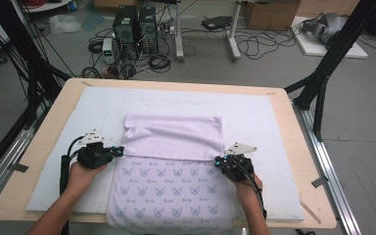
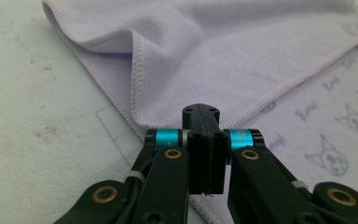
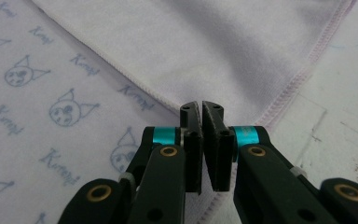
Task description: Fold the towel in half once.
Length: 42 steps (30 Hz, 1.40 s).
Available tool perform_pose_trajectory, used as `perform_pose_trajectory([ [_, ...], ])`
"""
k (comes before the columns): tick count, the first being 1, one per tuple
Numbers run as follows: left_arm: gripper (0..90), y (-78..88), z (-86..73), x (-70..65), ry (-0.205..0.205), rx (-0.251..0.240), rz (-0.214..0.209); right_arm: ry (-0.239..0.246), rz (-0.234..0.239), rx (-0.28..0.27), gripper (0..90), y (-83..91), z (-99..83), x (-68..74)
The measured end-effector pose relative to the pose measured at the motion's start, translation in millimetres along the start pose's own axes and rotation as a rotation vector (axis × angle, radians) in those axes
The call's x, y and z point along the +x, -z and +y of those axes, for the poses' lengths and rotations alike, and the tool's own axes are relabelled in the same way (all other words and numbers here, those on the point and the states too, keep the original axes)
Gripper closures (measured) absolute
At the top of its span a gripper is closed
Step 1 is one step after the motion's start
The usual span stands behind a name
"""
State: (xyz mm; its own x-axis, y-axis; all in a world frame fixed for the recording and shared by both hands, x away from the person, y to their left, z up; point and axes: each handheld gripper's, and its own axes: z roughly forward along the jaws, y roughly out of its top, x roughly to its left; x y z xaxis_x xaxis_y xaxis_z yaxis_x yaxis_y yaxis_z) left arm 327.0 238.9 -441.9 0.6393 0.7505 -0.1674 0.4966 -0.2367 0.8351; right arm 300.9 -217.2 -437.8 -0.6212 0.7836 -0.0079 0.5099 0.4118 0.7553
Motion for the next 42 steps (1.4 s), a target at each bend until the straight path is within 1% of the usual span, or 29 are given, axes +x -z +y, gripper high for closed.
perform_pose_trajectory([
  [2,89.5,1.4,-1.0,1.4,0.005,-0.006,0.019,-0.002,0.000,-0.001,86.9,0.1,0.2,0.1],
  [4,88.2,2.2,-2.8,3.2,0.005,-0.011,0.053,-0.002,0.000,-0.001,86.9,0.0,0.0,0.0],
  [6,68.8,2.0,-3.6,6.8,0.035,-0.010,0.067,0.000,0.001,-0.002,86.9,0.0,0.0,0.2],
  [7,64.1,1.6,-3.8,7.5,0.044,-0.018,0.068,-0.002,0.002,-0.001,86.8,0.0,0.0,0.3],
  [8,63.5,1.6,-3.6,7.8,0.041,-0.023,0.064,-0.003,0.001,-0.002,86.8,-0.2,0.1,0.1],
  [10,58.0,-0.3,-2.8,6.6,0.047,-0.028,0.054,-0.003,0.005,0.000,86.7,-0.5,0.1,-0.2],
  [12,52.6,-4.8,-1.9,5.2,0.049,-0.018,0.056,-0.002,0.002,0.002,86.6,-1.0,0.0,-0.4],
  [13,51.5,-8.2,-1.6,4.3,0.039,-0.008,0.067,-0.007,0.007,0.005,86.4,-1.1,0.0,0.0],
  [14,51.4,-11.8,-1.5,3.3,0.022,0.009,0.088,-0.006,0.007,0.005,86.3,-1.3,0.0,0.0],
  [15,51.1,-14.9,-0.6,2.8,0.021,0.034,0.109,-0.005,0.005,0.004,86.3,-1.4,0.1,0.1],
  [16,51.0,-17.2,0.6,1.9,0.019,0.043,0.121,-0.008,0.006,0.006,86.2,-1.3,0.0,0.4],
  [17,51.2,-18.3,1.5,0.6,0.009,0.041,0.136,-0.009,0.005,0.006,86.1,-1.3,0.0,0.4],
  [18,54.5,-19.5,1.9,-1.0,-0.003,0.044,0.148,-0.009,0.005,0.006,86.1,-1.3,0.0,0.5],
  [19,61.9,-20.4,2.1,-2.5,-0.018,0.052,0.156,-0.008,0.007,0.006,86.0,-1.5,-0.1,0.2],
  [21,80.8,-19.3,2.6,-5.7,-0.057,0.045,0.170,-0.007,0.005,0.007,86.0,-1.4,-0.1,0.1],
  [22,83.3,-18.4,3.2,-6.5,-0.059,0.042,0.171,-0.009,0.006,0.006,86.0,-1.0,0.0,0.2],
  [23,84.3,-17.5,3.5,-6.7,-0.059,0.037,0.168,-0.006,0.004,0.002,86.1,-0.5,0.1,-0.1],
  [25,84.8,-12.3,3.8,-7.0,-0.038,0.019,0.151,-0.006,0.006,-0.006,86.2,0.4,0.3,-0.2],
  [27,84.8,-6.7,3.5,-7.7,-0.012,0.007,0.121,-0.010,0.006,-0.010,86.3,2.0,0.9,0.3],
  [29,84.7,-0.5,2.4,-8.8,-0.003,-0.002,0.102,-0.013,0.010,-0.016,86.4,4.6,1.3,1.0],
  [31,84.6,5.4,1.9,-8.6,0.010,-0.018,0.095,-0.007,0.011,-0.030,86.4,7.5,1.7,1.5],
  [35,84.7,14.6,-0.1,-9.4,0.060,-0.042,0.056,-0.009,0.017,-0.046,86.6,14.0,2.6,4.5],
  [37,84.7,19.8,-2.6,-12.7,0.063,-0.043,0.043,-0.005,0.020,-0.051,86.6,17.8,2.2,7.3],
  [42,84.7,33.4,-9.8,-21.4,0.079,-0.050,0.005,-0.012,0.024,-0.080,86.7,31.8,-1.1,15.1],
])
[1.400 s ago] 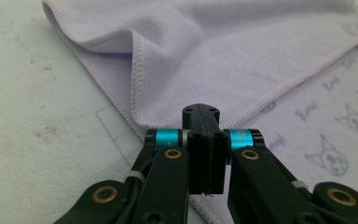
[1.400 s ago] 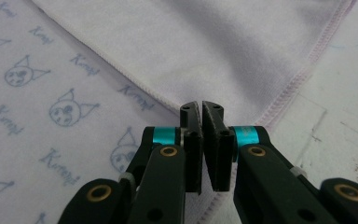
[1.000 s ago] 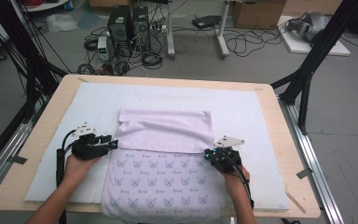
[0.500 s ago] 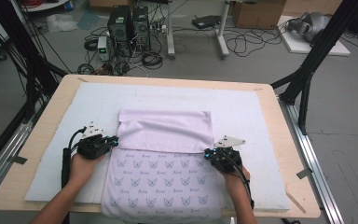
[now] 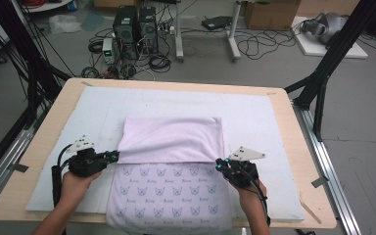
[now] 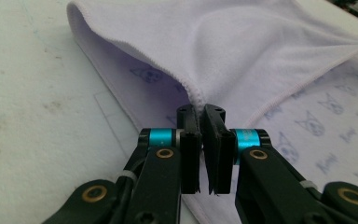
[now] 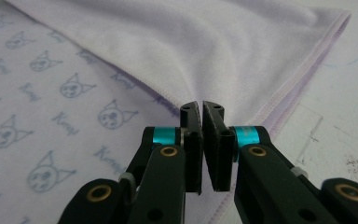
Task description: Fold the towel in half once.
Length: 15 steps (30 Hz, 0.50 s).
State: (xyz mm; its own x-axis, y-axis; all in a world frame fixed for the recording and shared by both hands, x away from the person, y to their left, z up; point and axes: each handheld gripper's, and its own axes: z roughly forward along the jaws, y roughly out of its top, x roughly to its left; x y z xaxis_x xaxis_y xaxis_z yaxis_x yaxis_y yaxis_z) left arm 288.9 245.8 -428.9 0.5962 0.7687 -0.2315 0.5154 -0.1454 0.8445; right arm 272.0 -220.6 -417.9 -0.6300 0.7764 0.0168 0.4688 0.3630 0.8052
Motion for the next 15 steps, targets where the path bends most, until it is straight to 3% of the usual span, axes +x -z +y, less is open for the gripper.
perform_pose_trajectory([
  [7,84.7,21.0,-14.4,-7.6,0.041,-0.010,-0.036,0.000,-0.006,-0.018,86.7,23.0,-10.7,14.3],
  [15,84.7,40.3,-30.1,-28.8,0.039,-0.007,-0.058,0.012,-0.004,-0.016,86.7,45.6,-25.6,29.9],
])
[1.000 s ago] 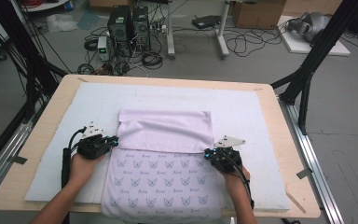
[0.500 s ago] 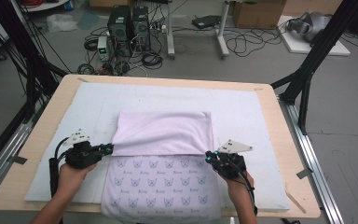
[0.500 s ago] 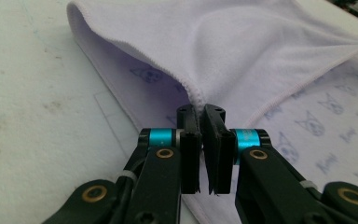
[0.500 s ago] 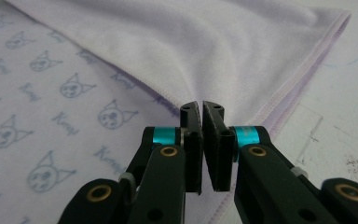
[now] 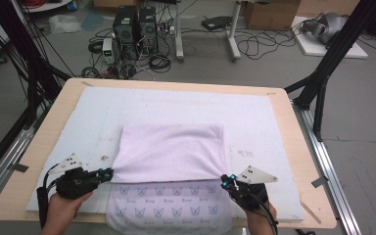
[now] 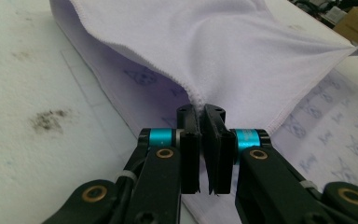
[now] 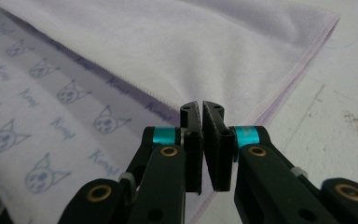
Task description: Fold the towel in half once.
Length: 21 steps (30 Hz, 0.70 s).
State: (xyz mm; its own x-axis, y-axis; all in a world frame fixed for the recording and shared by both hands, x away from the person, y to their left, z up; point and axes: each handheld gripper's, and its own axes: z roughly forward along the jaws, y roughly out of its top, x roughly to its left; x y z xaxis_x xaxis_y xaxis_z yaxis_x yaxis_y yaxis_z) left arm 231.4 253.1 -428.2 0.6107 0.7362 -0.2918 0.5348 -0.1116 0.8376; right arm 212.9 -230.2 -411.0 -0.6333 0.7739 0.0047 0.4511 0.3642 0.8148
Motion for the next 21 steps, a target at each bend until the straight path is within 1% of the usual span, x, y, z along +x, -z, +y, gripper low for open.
perform_pose_trajectory([
  [2,84.7,3.8,-4.1,-5.4,0.003,0.004,-0.002,0.007,0.002,-0.001,86.7,5.3,-3.6,3.5],
  [4,84.6,8.4,-8.2,-11.1,-0.007,0.006,0.009,0.012,0.005,-0.002,86.7,11.6,-7.3,6.8],
  [8,84.6,17.7,-16.3,-21.2,-0.002,0.005,-0.005,0.015,0.009,-0.004,86.7,25.2,-15.1,14.4],
  [10,84.5,21.9,-18.8,-25.1,-0.012,0.012,-0.014,0.020,0.013,-0.006,86.8,31.6,-18.7,17.6],
  [12,84.3,24.3,-22.0,-28.0,-0.014,0.023,-0.021,0.020,0.021,0.002,86.7,35.9,-22.3,21.2],
  [13,84.0,24.4,-23.5,-28.4,-0.013,0.028,-0.025,0.019,0.025,0.012,86.7,36.8,-24.5,22.5],
  [14,83.4,24.6,-24.3,-27.8,-0.021,0.036,-0.026,0.018,0.030,0.025,86.6,36.6,-26.8,23.5],
  [15,82.5,24.1,-24.5,-27.4,-0.023,0.028,-0.017,0.021,0.028,0.038,85.6,35.4,-28.8,24.0],
  [16,75.4,23.1,-23.4,-25.8,-0.027,0.016,0.000,0.020,0.026,0.050,82.0,33.8,-30.1,23.9],
  [17,64.1,21.5,-21.6,-23.1,-0.025,0.002,0.006,0.011,0.021,0.052,78.3,31.9,-30.1,22.4],
  [18,55.9,20.0,-19.9,-20.1,-0.028,-0.009,0.007,0.003,0.019,0.046,74.4,30.6,-29.3,20.1],
  [19,50.5,18.7,-17.8,-16.5,-0.029,-0.014,0.011,-0.014,0.021,0.036,69.5,29.7,-27.9,18.0],
  [20,47.3,17.1,-15.6,-13.2,-0.018,-0.022,0.012,-0.030,0.017,0.026,68.0,28.7,-26.3,16.4],
  [21,46.8,15.1,-12.9,-9.3,-0.015,-0.027,0.013,-0.031,0.007,0.020,66.9,27.7,-24.8,15.3],
])
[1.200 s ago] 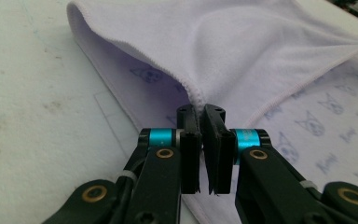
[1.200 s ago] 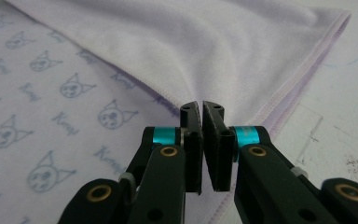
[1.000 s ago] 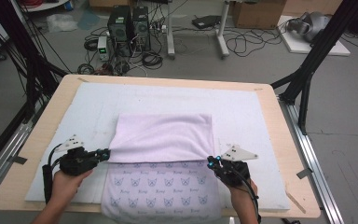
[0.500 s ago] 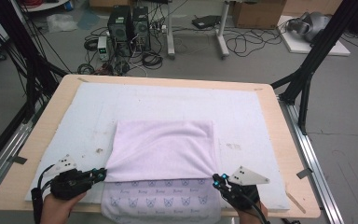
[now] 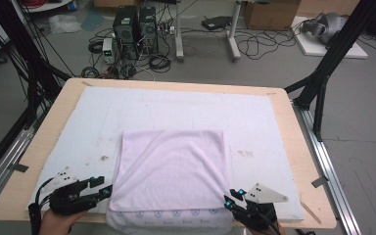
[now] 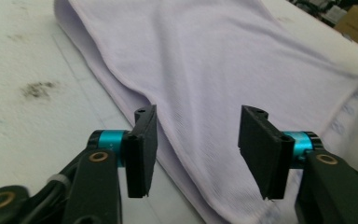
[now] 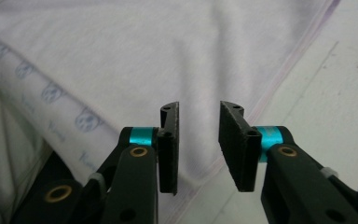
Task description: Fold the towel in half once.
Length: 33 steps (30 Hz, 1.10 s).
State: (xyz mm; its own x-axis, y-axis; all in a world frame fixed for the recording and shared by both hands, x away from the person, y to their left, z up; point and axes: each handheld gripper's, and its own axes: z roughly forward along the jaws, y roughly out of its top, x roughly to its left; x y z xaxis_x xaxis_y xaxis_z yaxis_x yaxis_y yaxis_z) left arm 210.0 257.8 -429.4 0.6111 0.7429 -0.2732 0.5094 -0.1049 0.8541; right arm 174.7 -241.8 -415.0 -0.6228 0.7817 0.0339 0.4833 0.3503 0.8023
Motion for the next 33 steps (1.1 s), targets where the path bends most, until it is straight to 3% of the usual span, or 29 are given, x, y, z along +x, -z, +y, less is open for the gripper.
perform_pose_trajectory([
  [10,49.7,-36.8,41.9,47.1,0.048,-0.043,0.027,0.006,-0.065,0.019,62.1,-31.6,23.5,-27.0],
  [15,53.8,-60.2,63.3,69.6,0.100,-0.034,0.022,-0.008,-0.073,0.019,60.3,-41.9,31.4,-35.9],
  [18,56.0,-74.6,72.5,76.8,0.116,-0.016,0.025,-0.010,-0.067,0.014,59.7,-46.4,34.4,-38.1],
  [22,56.1,-94.1,78.7,80.2,0.104,0.019,0.033,-0.008,-0.063,0.014,59.7,-50.3,37.3,-41.8],
  [24,55.6,-104.7,79.7,82.7,0.103,0.051,0.050,-0.006,-0.060,0.009,59.7,-52.0,39.1,-44.1],
  [27,56.2,-117.7,79.2,86.7,0.116,0.060,0.075,-0.008,-0.059,0.005,59.6,-54.1,42.2,-47.5],
  [28,60.1,-121.0,78.9,87.3,0.110,0.067,0.086,-0.009,-0.059,0.002,59.6,-55.0,43.0,-48.7],
  [31,85.0,-126.1,79.4,87.2,0.051,0.082,0.137,-0.005,-0.059,0.000,59.6,-58.2,45.0,-52.7],
  [33,87.8,-125.3,82.2,90.1,0.042,0.071,0.166,-0.010,-0.059,0.003,59.6,-60.2,46.5,-54.3],
])
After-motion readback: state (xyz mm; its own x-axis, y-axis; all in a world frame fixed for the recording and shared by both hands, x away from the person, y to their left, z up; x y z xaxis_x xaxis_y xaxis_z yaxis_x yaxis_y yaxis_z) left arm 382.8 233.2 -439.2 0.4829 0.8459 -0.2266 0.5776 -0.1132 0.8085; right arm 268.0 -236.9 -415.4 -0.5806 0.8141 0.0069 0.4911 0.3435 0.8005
